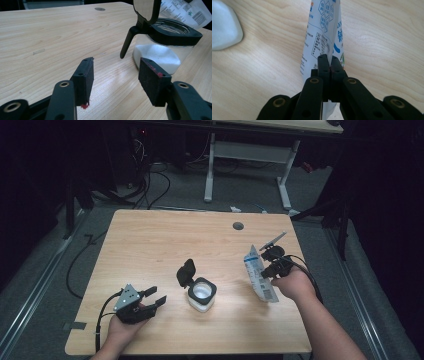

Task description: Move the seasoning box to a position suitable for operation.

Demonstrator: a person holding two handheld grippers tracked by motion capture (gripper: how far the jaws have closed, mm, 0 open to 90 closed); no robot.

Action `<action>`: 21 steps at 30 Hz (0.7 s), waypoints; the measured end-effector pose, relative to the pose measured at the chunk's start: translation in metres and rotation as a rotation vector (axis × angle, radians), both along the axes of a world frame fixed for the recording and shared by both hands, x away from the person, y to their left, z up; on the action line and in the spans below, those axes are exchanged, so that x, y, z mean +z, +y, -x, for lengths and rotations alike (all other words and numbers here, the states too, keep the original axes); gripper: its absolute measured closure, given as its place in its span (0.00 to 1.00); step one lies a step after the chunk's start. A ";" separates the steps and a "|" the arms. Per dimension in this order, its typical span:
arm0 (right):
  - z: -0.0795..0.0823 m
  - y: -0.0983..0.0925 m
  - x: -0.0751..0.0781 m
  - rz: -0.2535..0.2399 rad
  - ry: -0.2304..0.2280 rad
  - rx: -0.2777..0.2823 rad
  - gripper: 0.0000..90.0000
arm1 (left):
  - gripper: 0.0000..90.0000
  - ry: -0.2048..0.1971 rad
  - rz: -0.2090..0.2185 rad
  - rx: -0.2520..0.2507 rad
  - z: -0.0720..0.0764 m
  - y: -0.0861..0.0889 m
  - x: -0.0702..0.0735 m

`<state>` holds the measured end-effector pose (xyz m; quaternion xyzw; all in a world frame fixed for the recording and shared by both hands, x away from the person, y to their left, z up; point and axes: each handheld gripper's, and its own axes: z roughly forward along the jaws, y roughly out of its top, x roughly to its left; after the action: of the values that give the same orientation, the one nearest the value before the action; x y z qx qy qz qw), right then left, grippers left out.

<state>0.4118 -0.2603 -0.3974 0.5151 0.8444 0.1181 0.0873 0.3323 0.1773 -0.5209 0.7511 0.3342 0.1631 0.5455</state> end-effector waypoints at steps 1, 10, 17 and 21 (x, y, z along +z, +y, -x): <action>0.001 0.000 0.000 -0.002 -0.012 -0.010 1.00 | 0.52 0.001 -0.003 0.000 0.000 0.001 0.000; 0.005 0.000 0.000 -0.050 -0.099 -0.017 1.00 | 0.52 0.015 -0.009 0.018 -0.003 0.006 -0.001; 0.008 -0.004 -0.003 -0.081 -0.134 -0.024 1.00 | 0.52 0.036 -0.030 0.026 -0.007 0.007 -0.005; 0.010 -0.006 -0.005 -0.098 -0.148 -0.026 1.00 | 0.52 0.037 -0.028 0.028 -0.007 0.007 -0.005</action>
<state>0.4021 -0.2665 -0.4021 0.5194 0.8223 0.1956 0.1255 0.3394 0.1844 -0.5255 0.7569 0.3524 0.1613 0.5262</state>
